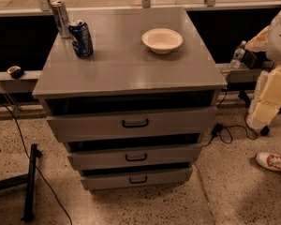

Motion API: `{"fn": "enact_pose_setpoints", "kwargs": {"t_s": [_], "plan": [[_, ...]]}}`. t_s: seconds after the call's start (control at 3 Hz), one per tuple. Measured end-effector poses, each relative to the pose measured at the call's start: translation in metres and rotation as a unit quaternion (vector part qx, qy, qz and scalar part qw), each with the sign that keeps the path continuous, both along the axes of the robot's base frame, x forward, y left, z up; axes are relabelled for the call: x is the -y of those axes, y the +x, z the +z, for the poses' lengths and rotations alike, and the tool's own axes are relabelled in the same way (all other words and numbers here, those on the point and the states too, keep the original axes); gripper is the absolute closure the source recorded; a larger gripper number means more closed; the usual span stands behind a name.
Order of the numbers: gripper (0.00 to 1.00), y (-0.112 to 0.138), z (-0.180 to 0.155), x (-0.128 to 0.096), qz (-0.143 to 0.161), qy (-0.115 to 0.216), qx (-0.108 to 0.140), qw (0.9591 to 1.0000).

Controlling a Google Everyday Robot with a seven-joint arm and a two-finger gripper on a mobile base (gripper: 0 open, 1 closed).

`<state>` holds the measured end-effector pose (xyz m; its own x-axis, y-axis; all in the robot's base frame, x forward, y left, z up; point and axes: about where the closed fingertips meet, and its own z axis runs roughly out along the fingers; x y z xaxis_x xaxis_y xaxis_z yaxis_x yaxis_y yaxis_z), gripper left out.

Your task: Open top drawer

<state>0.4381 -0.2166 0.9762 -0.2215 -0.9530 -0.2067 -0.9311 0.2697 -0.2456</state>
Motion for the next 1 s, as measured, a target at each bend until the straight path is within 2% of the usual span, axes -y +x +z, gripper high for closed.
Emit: {"fn": "enact_pose_setpoints", "kwargs": {"t_s": [0.33, 0.67, 1.0], "plan": [[0.00, 0.002, -0.003, 0.000, -0.004, 0.000, 0.002, 1.0000], [0.00, 0.011, -0.015, -0.003, -0.024, 0.003, 0.010, 0.9997], [0.00, 0.012, -0.054, -0.011, -0.029, 0.005, 0.018, 0.9994]]}}
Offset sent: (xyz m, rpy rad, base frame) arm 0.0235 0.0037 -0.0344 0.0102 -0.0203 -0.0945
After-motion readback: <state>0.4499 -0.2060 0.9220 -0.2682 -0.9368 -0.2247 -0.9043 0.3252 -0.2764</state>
